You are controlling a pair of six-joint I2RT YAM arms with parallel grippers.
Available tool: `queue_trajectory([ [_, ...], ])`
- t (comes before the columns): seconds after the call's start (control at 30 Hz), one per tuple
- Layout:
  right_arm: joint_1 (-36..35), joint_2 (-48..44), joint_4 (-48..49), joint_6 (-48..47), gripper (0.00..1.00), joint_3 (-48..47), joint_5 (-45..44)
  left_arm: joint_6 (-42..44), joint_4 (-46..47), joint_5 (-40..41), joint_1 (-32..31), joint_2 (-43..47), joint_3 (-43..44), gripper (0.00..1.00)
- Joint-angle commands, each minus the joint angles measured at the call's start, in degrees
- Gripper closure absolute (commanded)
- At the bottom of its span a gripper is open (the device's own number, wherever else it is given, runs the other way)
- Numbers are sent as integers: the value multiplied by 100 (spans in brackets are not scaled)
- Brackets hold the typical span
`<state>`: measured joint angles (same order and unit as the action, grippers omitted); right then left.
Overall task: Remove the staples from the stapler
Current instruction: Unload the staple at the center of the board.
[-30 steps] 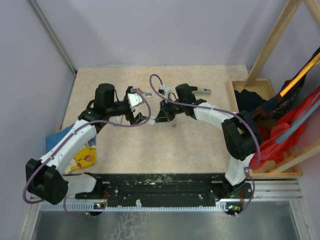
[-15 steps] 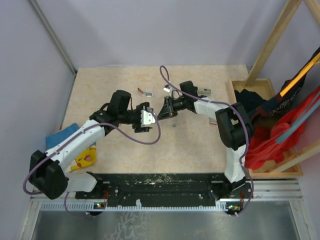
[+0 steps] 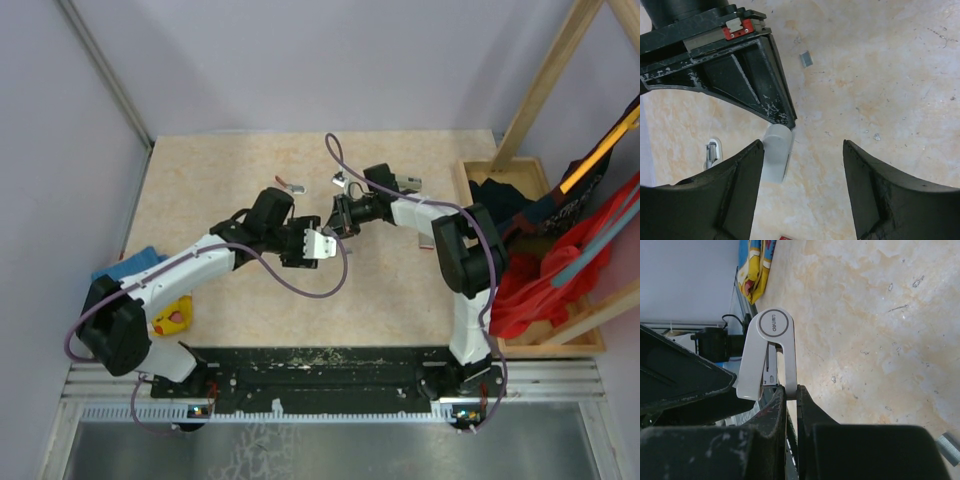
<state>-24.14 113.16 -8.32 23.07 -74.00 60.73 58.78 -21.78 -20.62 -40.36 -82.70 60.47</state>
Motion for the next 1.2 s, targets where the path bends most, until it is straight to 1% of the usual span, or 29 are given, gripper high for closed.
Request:
queue_trajectory([
  [0.0, -3, -10, -201, -256, 100, -370, 153, 10, 152, 250, -66, -78, 266, 30],
  [0.23, 2, 12, -572, -476, 100, -488, 197, 82, 152, 307, -95, -160, 274, 29],
  [0.37, -3, 4, -741, -598, 100, -531, 216, 107, 126, 216, -108, -231, 273, 31],
  [0.5, -3, 5, -783, -624, 100, -535, 278, 91, 115, 215, -130, -335, 329, 40],
  [0.67, -2, 5, -861, -656, 100, -580, 406, 24, 110, 182, -139, -437, 420, 45],
  [1.0, -3, 4, -1040, -729, 100, -657, 659, -51, 148, 162, -165, -527, 452, 58],
  [1.03, -3, -4, -1051, -744, 100, -668, 667, -62, 148, 156, -170, -522, 448, 60],
  [1.17, -3, 1, -1155, -885, 100, -702, 585, -174, 187, 305, -172, -481, 450, 76],
])
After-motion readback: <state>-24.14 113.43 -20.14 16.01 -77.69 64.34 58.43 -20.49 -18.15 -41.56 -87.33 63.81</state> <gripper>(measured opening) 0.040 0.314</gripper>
